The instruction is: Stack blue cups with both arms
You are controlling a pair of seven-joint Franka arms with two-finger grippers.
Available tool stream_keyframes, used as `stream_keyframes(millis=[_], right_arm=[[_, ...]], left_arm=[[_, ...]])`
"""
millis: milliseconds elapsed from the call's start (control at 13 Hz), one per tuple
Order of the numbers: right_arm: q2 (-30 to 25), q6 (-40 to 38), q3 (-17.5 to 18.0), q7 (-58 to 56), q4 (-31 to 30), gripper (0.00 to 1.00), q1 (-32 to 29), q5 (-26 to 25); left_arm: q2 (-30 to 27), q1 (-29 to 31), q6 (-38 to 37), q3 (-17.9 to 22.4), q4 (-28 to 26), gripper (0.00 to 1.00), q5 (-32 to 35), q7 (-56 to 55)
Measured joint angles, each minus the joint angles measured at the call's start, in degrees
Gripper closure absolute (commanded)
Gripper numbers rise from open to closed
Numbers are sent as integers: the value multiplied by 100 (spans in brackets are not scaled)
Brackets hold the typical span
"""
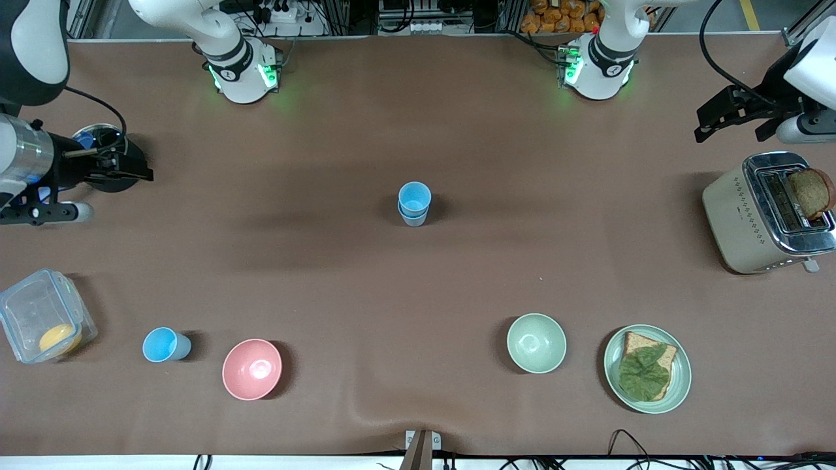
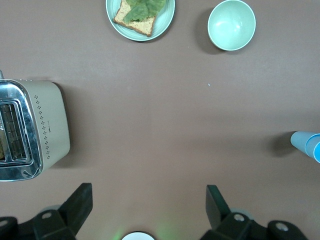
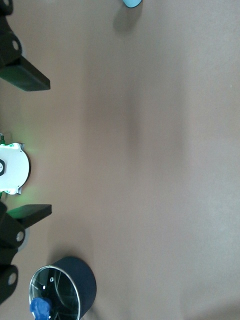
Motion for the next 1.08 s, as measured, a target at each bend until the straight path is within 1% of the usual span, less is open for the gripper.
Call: stream_keyframes(millis=[77, 231, 462, 538, 615, 1000, 1077], right_arm=[[-6, 22, 520, 104, 47, 0, -429, -119], [-72, 39, 1371, 330, 126, 0, -1081, -371], [-342, 42, 2408, 479, 157, 0, -1991, -495], [-444, 42, 2688, 480, 157, 0, -2265, -533], [-538, 43, 2885, 484, 157, 0, -2452, -587], [-761, 244, 3403, 902, 90, 0, -2821, -706], [-761, 300, 3446, 921, 68, 0, -2873, -711]], left_arm=[[0, 0, 0, 0, 0, 0, 2, 0], [0, 2, 0, 3, 0, 0, 12, 0], [0, 4, 0, 7, 0, 0, 51, 0], [0, 4, 0, 8, 1, 0, 94, 0], [0, 6, -8, 10, 3, 0, 118, 0], [0, 7, -81, 13, 29, 0, 151, 0], [0, 9, -82, 13, 30, 0, 151, 0]])
